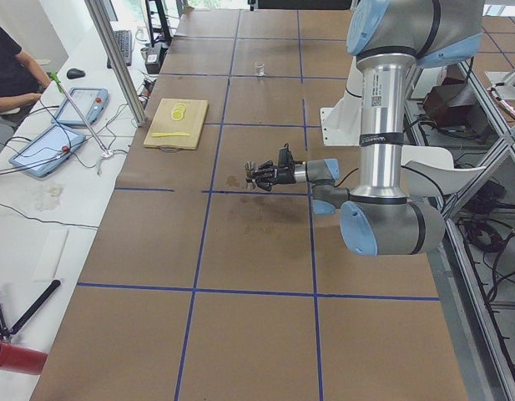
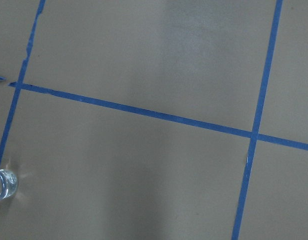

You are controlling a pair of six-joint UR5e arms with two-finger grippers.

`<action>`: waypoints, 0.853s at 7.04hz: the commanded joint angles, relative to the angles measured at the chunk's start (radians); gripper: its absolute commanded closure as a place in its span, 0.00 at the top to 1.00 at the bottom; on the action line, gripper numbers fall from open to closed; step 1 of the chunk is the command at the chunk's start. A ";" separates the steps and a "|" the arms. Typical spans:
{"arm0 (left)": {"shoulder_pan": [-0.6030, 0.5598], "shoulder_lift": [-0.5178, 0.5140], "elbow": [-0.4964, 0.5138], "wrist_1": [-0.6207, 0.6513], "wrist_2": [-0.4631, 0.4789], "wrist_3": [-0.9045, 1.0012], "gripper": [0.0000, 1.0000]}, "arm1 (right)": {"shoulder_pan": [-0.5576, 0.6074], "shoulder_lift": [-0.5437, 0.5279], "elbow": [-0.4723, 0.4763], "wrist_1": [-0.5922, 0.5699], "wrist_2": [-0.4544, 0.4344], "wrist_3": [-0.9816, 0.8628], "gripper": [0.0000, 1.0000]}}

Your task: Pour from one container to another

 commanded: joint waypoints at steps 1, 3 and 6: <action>0.003 -0.082 0.004 -0.011 0.016 0.079 0.00 | -0.001 -0.002 -0.002 0.029 0.062 0.002 1.00; 0.003 -0.193 0.002 -0.010 0.016 0.183 0.00 | -0.002 -0.002 -0.002 0.029 0.112 0.002 1.00; 0.009 -0.301 0.008 -0.039 0.007 0.312 0.00 | -0.010 -0.002 0.004 0.032 0.112 0.003 1.00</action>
